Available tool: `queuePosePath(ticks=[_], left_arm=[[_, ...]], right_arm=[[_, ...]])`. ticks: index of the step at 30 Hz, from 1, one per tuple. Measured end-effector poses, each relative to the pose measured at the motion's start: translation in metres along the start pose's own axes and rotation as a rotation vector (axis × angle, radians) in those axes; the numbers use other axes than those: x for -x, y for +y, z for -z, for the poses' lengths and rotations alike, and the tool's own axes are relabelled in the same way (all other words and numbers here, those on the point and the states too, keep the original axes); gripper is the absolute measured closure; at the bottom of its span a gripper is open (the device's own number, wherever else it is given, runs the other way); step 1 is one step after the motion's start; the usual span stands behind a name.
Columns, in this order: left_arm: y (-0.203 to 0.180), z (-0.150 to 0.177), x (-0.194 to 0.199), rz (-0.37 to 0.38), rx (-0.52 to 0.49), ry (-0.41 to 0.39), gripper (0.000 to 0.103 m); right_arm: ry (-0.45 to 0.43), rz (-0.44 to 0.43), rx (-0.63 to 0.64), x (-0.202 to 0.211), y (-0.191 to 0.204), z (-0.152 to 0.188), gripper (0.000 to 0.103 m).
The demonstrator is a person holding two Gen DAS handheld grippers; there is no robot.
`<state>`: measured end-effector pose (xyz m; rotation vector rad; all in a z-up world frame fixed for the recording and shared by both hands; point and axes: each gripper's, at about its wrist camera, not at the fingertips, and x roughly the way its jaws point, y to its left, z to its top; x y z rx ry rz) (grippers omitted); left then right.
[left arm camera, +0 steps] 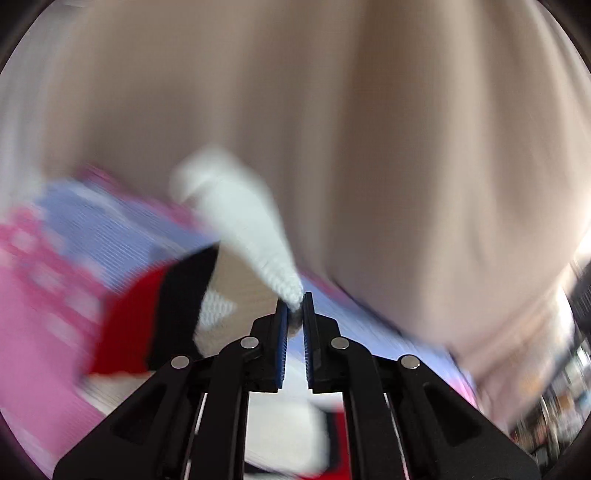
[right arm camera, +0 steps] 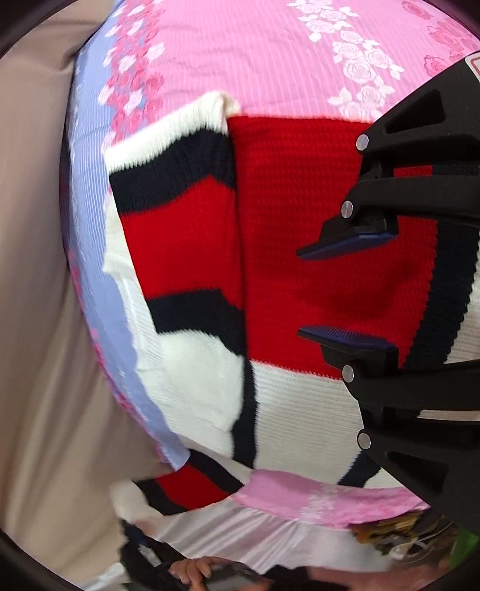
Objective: Fold small clothes
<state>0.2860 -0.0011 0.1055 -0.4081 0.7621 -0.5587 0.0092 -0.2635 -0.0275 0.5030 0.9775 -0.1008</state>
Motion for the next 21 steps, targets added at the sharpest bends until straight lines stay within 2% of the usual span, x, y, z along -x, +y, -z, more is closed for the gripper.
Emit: queuePosePath(ticks=[1,2,3,4,6,7,8,10,12,15,17,21], left_arm=[[-0.014,0.019,-0.012,0.019,-0.005,0.046,0.092],[-0.031,0.054,-0.034,0.021,-0.004,0.128,0.09],[-0.041,0.086,-0.052,0.012,-0.006,0.194,0.083],[-0.043,0.113,-0.067,-0.013,0.004,0.247,0.069],[-0.025,0.17,-0.084,-0.083,0.147,0.333,0.061],[-0.011,0.183,-0.085,-0.082,0.243,0.347,0.059],[0.001,0.191,-0.08,-0.08,0.324,0.348,0.058],[0.028,0.195,-0.06,-0.11,0.448,0.295,0.045],[0.054,0.179,-0.038,-0.172,0.527,0.19,0.037],[0.088,0.145,-0.023,-0.196,0.595,0.115,0.034],[0.11,0.127,-0.015,-0.239,0.632,0.068,0.034],[0.146,0.112,-0.008,-0.262,0.729,0.036,0.035]], right_arm=[[-0.006,0.0,-0.017,0.002,-0.007,0.0,0.065],[-0.011,-0.004,-0.038,0.004,-0.017,0.0,0.065],[-0.013,-0.001,-0.052,0.006,-0.024,0.0,0.065],[-0.014,0.003,-0.066,0.007,-0.032,0.001,0.064],[-0.018,0.006,-0.084,0.01,-0.048,0.003,0.062],[-0.02,0.009,-0.091,0.011,-0.055,0.003,0.055],[-0.018,0.008,-0.096,0.012,-0.06,0.002,0.053],[-0.028,0.005,-0.107,0.015,-0.069,-0.004,0.045],[-0.046,-0.019,-0.108,0.015,-0.072,-0.015,0.038],[-0.056,-0.082,-0.14,0.001,-0.073,-0.042,0.035],[-0.053,-0.098,-0.167,-0.018,-0.073,-0.064,0.035],[-0.023,-0.115,-0.241,-0.057,-0.072,-0.095,0.035]])
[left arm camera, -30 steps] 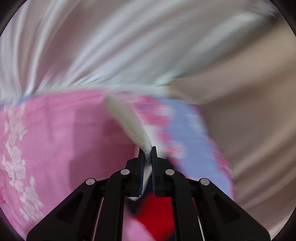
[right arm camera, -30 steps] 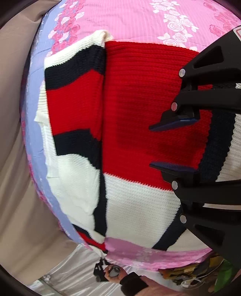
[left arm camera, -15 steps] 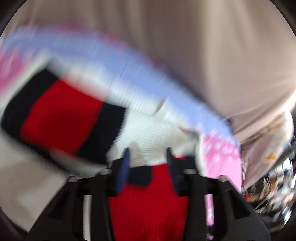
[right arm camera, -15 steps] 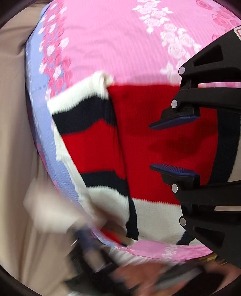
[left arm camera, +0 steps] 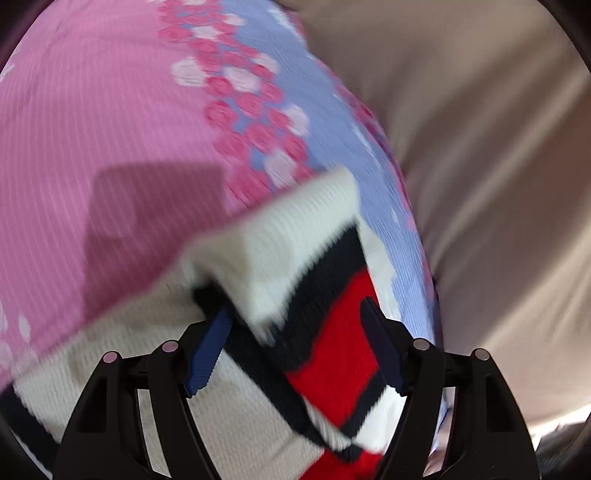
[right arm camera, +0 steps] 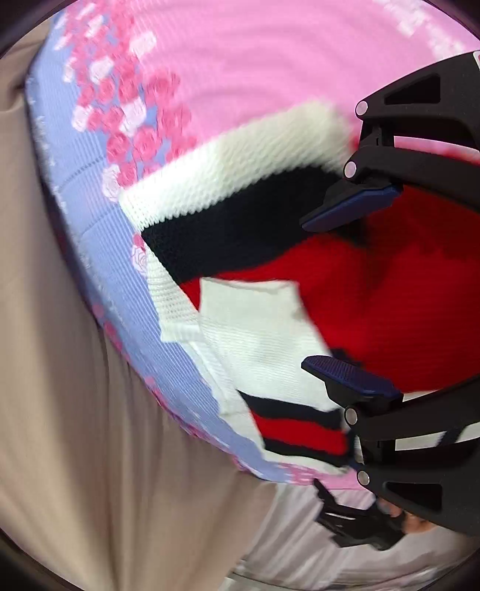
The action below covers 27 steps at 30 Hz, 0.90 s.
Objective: Fold small clothes
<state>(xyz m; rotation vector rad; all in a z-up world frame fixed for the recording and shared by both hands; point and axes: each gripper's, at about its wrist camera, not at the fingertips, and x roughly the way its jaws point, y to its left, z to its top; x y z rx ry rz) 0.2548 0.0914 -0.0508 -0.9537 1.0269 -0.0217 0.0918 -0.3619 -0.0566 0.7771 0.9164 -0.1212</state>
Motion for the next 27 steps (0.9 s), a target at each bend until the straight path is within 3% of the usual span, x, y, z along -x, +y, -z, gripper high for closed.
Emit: queuePosePath(ticks=[2,3,4,5,6,7,9,12,14,17,18,22,24,26,27], left_arm=[[0.009,-0.006,-0.003,-0.007,0.05,0.01,0.048],[0.02,-0.006,-0.007,-0.001,0.074,0.016,0.059],[0.024,-0.007,-0.008,0.005,0.086,0.016,0.078],[0.023,-0.009,-0.007,0.005,0.08,0.017,0.087],[0.018,-0.017,-0.003,0.006,0.065,0.007,0.092],[0.019,-0.022,0.003,0.019,0.048,-0.012,0.093],[0.012,-0.023,0.017,-0.004,-0.012,-0.061,0.094],[0.028,-0.026,0.015,-0.03,-0.016,-0.037,0.094],[0.038,-0.024,0.002,-0.078,-0.016,-0.001,0.094],[0.038,-0.009,-0.003,-0.09,-0.075,-0.032,0.093],[0.037,-0.007,-0.003,-0.098,-0.097,-0.041,0.093],[0.041,-0.004,-0.002,-0.078,-0.114,-0.064,0.092],[0.043,-0.003,-0.001,-0.07,-0.127,-0.07,0.092],[0.043,-0.004,-0.003,-0.057,-0.149,-0.081,0.091],[0.045,-0.002,-0.002,-0.044,-0.155,-0.09,0.091]], right_arm=[[0.011,-0.01,-0.019,-0.019,0.004,-0.008,0.035],[0.014,-0.004,-0.023,-0.025,0.007,-0.009,0.036],[0.011,0.002,-0.019,-0.03,0.01,-0.011,0.05],[0.002,-0.007,-0.007,-0.033,0.015,-0.012,0.068],[0.008,-0.022,0.012,-0.035,0.022,-0.015,0.093],[0.016,-0.051,0.009,-0.034,0.028,-0.019,0.094],[-0.075,-0.138,0.004,-0.006,0.041,-0.03,0.095],[-0.208,-0.169,0.059,0.046,0.053,-0.038,0.096],[-0.207,-0.088,0.081,0.047,0.036,-0.036,0.096],[-0.053,0.067,0.011,-0.004,-0.015,-0.02,0.096],[-0.014,0.061,-0.037,-0.016,-0.032,-0.013,0.097],[-0.026,-0.005,-0.072,-0.011,-0.037,-0.013,0.09],[-0.045,0.035,-0.08,0.001,-0.032,-0.014,0.084],[-0.125,0.11,-0.052,0.033,-0.018,-0.006,0.082],[-0.153,0.098,-0.026,0.042,-0.004,-0.004,0.08]])
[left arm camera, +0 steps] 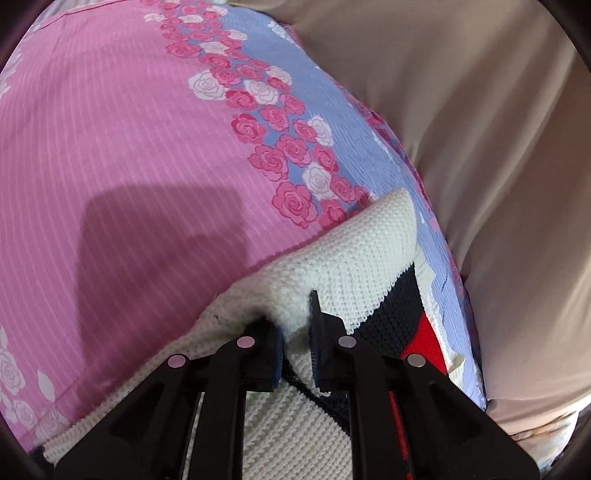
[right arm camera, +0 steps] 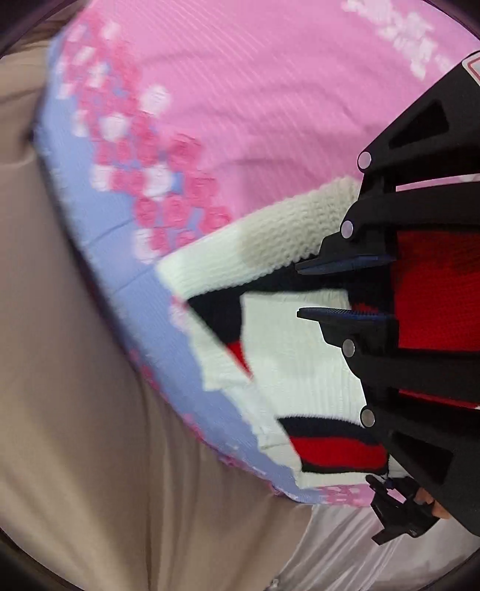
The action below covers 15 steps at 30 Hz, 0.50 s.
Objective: Fold small clothes
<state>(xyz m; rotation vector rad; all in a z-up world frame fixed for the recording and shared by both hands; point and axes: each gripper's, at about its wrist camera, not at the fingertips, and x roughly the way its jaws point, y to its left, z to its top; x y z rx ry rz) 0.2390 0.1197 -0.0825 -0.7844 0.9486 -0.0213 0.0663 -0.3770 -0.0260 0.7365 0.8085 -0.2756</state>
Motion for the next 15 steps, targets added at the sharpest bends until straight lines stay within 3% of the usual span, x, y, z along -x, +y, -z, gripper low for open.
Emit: queuePosePath(ticks=[1,3,7,8,10,13,15], left_arm=[[0.001,-0.001,-0.002,0.009,0.0,-0.006,0.091],[0.005,0.0,-0.006,0.044,0.007,-0.025,0.091],[0.01,0.006,-0.003,0.088,-0.034,-0.062,0.091],[0.008,0.008,-0.003,0.086,-0.063,-0.072,0.091],[0.006,0.009,-0.002,0.087,-0.115,-0.084,0.091],[0.005,0.013,-0.002,0.108,-0.199,-0.099,0.091],[0.007,0.013,-0.002,0.128,-0.203,-0.099,0.09]], right_arm=[[-0.007,-0.035,0.029,0.005,0.015,0.0,0.073],[0.07,-0.134,0.148,-0.008,0.067,0.0,0.069],[0.241,-0.332,0.413,-0.07,0.185,0.014,0.07],[0.303,-0.362,0.464,-0.096,0.216,0.021,0.076],[0.373,-0.376,0.528,-0.133,0.257,0.033,0.09],[0.427,-0.316,0.621,-0.183,0.305,0.053,0.093],[0.439,-0.267,0.662,-0.213,0.328,0.059,0.094]])
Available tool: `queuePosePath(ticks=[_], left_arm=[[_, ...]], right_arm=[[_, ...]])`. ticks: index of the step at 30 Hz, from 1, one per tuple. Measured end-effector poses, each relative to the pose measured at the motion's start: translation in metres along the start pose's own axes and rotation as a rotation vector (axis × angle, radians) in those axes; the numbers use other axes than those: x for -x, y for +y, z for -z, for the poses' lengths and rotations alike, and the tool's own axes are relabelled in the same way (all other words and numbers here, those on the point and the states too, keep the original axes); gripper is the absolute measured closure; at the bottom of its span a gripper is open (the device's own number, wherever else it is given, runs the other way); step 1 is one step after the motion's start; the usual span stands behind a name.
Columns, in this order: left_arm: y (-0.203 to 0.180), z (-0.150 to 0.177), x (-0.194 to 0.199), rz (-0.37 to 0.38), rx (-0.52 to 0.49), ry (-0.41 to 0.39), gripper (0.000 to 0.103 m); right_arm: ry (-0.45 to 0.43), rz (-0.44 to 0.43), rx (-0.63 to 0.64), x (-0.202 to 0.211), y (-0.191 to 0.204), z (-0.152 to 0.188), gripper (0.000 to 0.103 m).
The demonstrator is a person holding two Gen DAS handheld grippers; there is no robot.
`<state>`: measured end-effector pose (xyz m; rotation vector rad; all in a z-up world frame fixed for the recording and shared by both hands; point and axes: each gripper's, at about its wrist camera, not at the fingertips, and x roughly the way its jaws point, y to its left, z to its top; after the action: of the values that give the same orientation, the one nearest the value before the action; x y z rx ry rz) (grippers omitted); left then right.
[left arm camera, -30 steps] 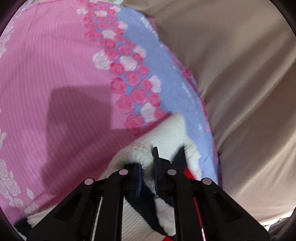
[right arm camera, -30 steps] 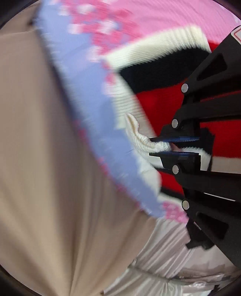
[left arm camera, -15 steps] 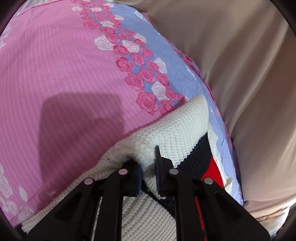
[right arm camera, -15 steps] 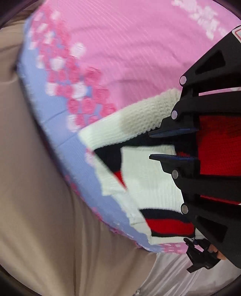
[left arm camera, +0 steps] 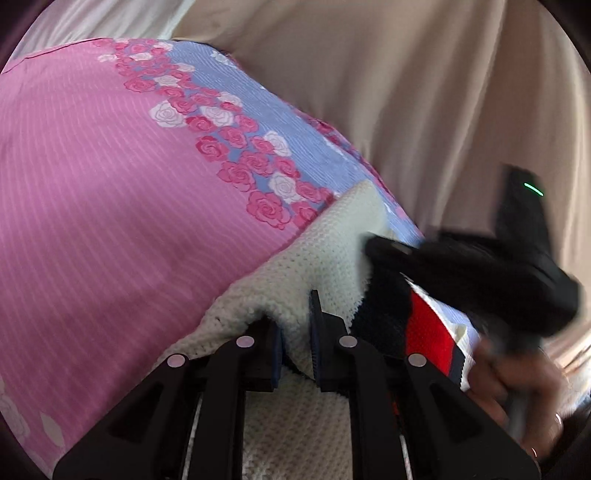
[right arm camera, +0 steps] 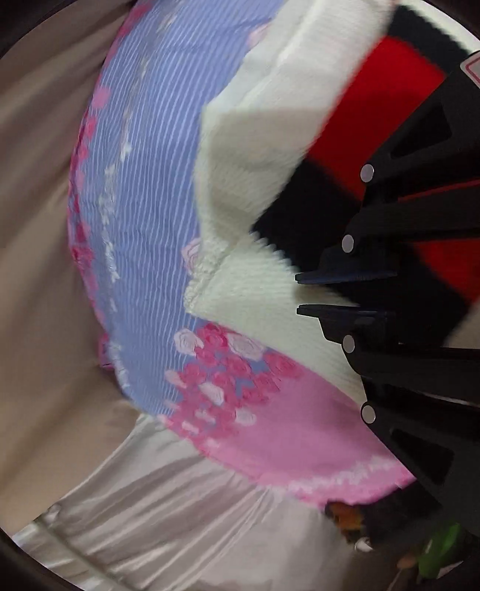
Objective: Fold small clothes
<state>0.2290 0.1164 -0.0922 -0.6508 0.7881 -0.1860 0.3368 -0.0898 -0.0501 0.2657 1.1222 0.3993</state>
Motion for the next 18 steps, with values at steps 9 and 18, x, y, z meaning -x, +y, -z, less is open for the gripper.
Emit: queuePosePath(ticks=[9,18], left_arm=[[0.0,0.0,-0.002,0.007,0.001,-0.009,0.091],[0.0,0.001,-0.003,0.002,-0.005,-0.008,0.091]], right_arm=[[-0.021,0.113,-0.028,-0.033,-0.001,-0.043,0.101],[-0.093,0.151,-0.104,0.054,-0.045,0.041,0.095]])
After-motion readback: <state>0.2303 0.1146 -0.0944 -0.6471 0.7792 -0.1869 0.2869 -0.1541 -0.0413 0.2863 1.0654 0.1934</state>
